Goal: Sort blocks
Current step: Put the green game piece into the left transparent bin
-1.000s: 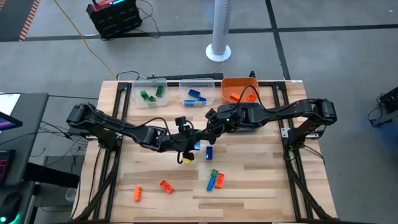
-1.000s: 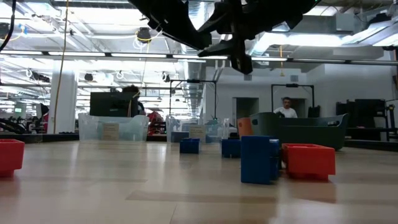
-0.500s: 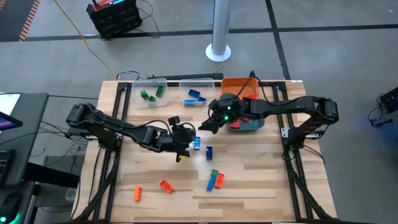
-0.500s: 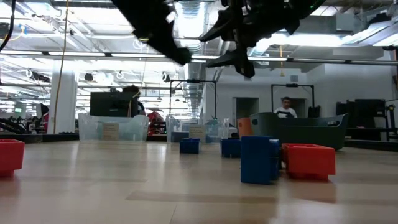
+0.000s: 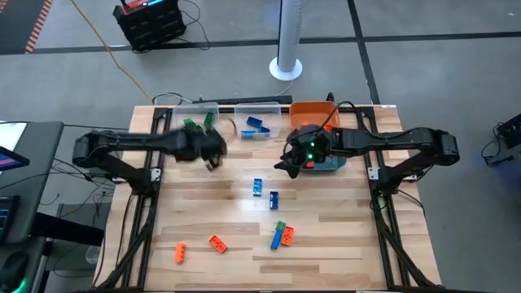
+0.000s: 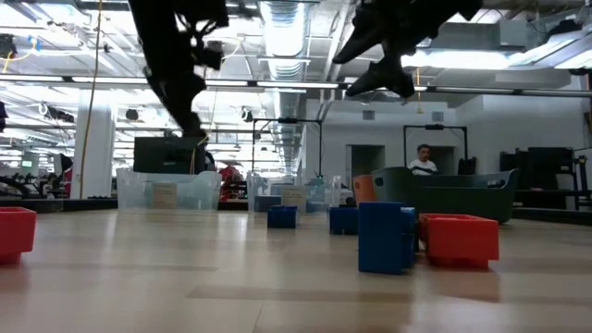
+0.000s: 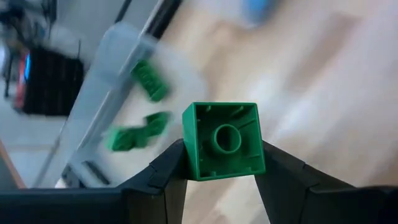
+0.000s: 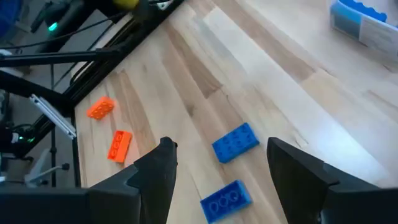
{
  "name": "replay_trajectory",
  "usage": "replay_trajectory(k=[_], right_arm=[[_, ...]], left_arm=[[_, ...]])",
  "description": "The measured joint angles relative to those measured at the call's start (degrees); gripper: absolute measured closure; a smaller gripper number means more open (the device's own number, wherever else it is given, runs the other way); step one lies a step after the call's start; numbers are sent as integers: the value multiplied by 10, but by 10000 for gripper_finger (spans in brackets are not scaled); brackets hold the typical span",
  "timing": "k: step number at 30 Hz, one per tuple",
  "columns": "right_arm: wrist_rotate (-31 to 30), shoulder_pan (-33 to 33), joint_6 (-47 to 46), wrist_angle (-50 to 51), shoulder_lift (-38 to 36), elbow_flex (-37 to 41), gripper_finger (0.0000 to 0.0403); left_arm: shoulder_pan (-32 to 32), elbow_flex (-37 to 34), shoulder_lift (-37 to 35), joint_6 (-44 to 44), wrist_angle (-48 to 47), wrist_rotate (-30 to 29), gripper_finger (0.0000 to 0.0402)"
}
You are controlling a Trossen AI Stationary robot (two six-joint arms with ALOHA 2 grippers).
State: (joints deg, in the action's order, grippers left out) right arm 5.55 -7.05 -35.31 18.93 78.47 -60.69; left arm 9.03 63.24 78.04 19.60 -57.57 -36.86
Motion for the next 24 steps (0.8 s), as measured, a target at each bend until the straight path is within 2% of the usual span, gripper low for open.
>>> replay_trajectory(k=[3, 6, 12, 14, 17, 24], right_arm=[[-27, 23, -7, 2, -1, 0, 148], [-64, 48, -22, 2, -1, 0, 148], [-134, 94, -60, -2, -1, 0, 148], [-148, 102, -70, -1, -1, 0, 148], [-151, 110, -81, 1, -1, 0, 148], [-151, 116, -100, 16, -1, 0, 148]], left_arm=[[95, -9, -29, -50, 16, 26, 246], [190, -15, -44, -97, 37, 80, 246], [337, -16, -10, -144, 78, 199, 246], [366, -16, 17, -139, 85, 229, 243], [391, -16, 56, -139, 81, 233, 229], [398, -11, 122, -145, 79, 240, 164]])
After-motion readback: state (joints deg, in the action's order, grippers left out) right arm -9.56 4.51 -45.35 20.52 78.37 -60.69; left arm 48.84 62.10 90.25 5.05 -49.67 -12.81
